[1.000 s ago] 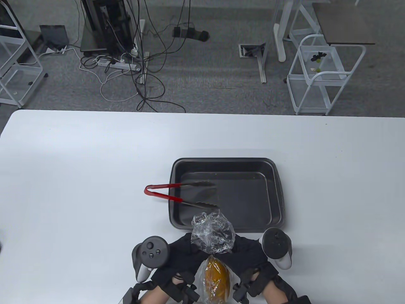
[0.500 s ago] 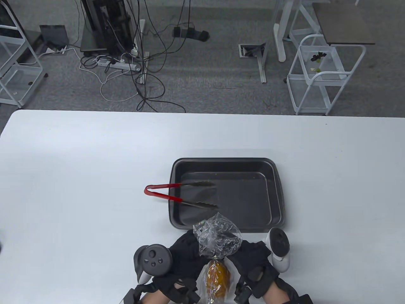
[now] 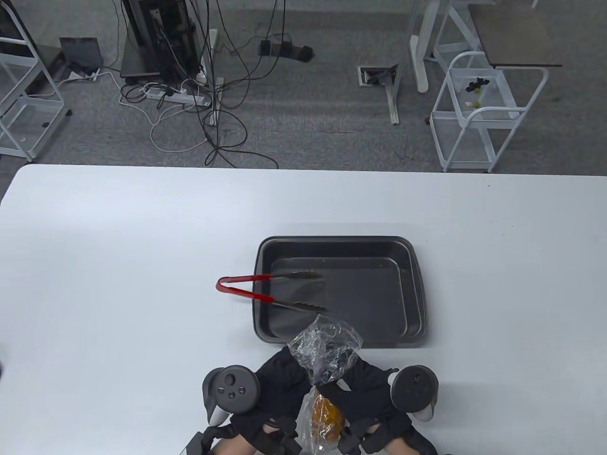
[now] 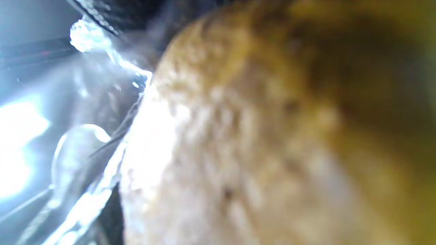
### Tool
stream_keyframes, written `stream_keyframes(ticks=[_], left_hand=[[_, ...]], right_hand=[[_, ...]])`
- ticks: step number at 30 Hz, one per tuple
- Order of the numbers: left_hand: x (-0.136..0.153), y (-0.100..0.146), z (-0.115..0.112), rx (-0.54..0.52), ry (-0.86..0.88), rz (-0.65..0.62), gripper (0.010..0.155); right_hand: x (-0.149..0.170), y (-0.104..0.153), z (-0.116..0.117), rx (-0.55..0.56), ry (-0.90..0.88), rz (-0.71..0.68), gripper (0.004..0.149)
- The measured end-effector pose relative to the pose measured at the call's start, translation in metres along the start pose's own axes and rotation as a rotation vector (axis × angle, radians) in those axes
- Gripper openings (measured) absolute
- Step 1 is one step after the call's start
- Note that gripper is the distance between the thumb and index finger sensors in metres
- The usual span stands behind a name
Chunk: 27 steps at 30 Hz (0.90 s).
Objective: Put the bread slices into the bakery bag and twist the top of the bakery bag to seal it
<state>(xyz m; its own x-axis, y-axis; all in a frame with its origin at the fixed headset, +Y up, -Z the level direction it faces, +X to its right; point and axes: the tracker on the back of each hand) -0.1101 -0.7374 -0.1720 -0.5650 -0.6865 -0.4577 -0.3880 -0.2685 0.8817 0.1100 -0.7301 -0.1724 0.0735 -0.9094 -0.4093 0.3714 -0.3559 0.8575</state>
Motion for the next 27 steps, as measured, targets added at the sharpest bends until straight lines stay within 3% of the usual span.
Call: stream_keyframes(ticks=[7,17,22,27], left_hand=[[-0.006,0.000,-0.001,0.007,-0.043,-0.021,0.047],[-0.013,0.000,-0.008,0.038,-0.081,-0.035,0.055],[-0.014,0.000,-0.012,0.044,-0.077,-0.028,0.056],[-0.016,0.000,-0.015,0.047,-0.085,-0.030,0.058]], right_hand=[[-0.012,0.010,0.008,0.180,0.226,-0.073,0.048],[-0.022,0.020,0.017,0.337,0.450,-0.105,0.054],[-0.021,0.018,0.016,0.347,0.454,-0.061,0.065],[-0.019,0.018,0.013,0.343,0.442,-0.063,0.055]])
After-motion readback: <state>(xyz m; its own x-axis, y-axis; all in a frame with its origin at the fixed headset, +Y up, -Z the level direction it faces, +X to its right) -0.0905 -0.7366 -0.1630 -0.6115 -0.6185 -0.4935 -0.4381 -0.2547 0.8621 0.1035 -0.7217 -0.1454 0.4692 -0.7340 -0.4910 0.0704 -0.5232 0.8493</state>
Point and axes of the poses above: the tracker on the back of each hand, its own x axis roughly to the little-finger side, its own y axis roughly from the fingertips to the wrist, z = x × y, and after that the axes turned 12 degrees about -y, right-handed
